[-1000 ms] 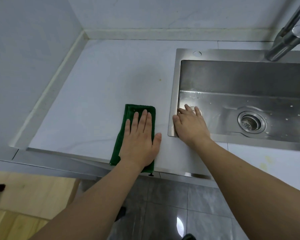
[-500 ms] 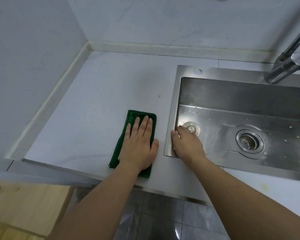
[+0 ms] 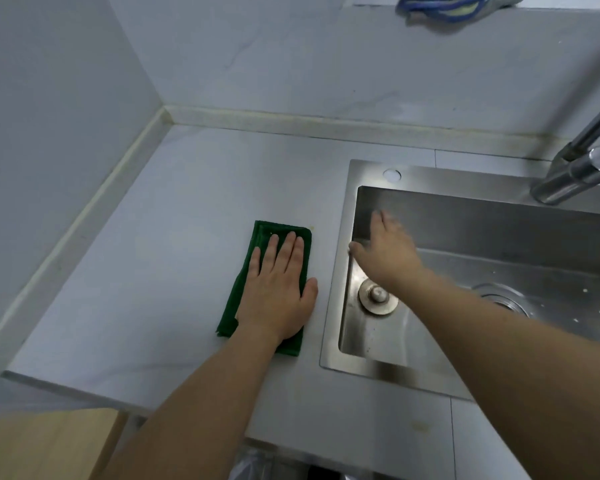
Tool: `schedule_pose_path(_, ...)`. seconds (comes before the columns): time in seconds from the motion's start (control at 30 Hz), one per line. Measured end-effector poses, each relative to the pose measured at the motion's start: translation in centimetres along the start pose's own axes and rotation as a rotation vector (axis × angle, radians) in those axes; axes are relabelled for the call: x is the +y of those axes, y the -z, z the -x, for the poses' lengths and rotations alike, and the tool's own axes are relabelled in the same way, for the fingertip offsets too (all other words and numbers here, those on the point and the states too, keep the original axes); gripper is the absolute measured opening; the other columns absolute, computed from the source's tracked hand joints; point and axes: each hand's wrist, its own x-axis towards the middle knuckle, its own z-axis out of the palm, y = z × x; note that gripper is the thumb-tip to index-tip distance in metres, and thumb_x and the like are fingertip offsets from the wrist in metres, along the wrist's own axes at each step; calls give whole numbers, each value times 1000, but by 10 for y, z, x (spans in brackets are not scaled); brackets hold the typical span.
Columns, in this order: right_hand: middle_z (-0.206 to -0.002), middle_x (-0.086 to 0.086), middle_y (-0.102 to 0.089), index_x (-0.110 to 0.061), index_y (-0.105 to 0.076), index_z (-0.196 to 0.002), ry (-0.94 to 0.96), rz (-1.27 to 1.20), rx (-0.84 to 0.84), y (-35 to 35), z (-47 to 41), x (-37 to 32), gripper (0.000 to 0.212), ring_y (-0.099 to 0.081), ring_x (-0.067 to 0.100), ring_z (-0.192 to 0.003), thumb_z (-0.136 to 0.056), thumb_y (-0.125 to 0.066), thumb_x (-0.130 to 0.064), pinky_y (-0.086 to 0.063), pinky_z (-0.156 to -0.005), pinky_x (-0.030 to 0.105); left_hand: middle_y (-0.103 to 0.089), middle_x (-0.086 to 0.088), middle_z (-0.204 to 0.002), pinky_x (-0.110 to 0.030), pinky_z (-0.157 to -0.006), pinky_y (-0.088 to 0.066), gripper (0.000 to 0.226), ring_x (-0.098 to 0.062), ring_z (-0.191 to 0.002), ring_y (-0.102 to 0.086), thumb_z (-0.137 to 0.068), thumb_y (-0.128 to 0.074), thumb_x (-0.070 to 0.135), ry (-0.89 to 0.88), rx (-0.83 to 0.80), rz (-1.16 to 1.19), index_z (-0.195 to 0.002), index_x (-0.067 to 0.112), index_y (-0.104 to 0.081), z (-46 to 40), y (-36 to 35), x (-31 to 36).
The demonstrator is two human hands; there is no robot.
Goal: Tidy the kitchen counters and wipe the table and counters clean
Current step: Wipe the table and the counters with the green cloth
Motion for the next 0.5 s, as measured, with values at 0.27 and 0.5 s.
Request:
schedule_pose_path(0.27,-159,12,14,-8,6,-152,97,284,-97,45,-78,4,108,11,27,-147,-83,-54,-66,3,-119,41,15,5,-160,-39,-119,12,71,-15,-147,16,-91,-9,52,-2,14,12,-152,21,12,-59,0,-2)
schedule_pose_path(0.5,-159,12,15,-7,9,-151,48,300,-286,60,-119,4,137,10,29,-147,-60,-66,-77,-3,-120,43,10,4,-161,-41,-120,9,71,-17,-147,13,-91,-9,52,0,25,0,-153,21,8,-114,1,-7)
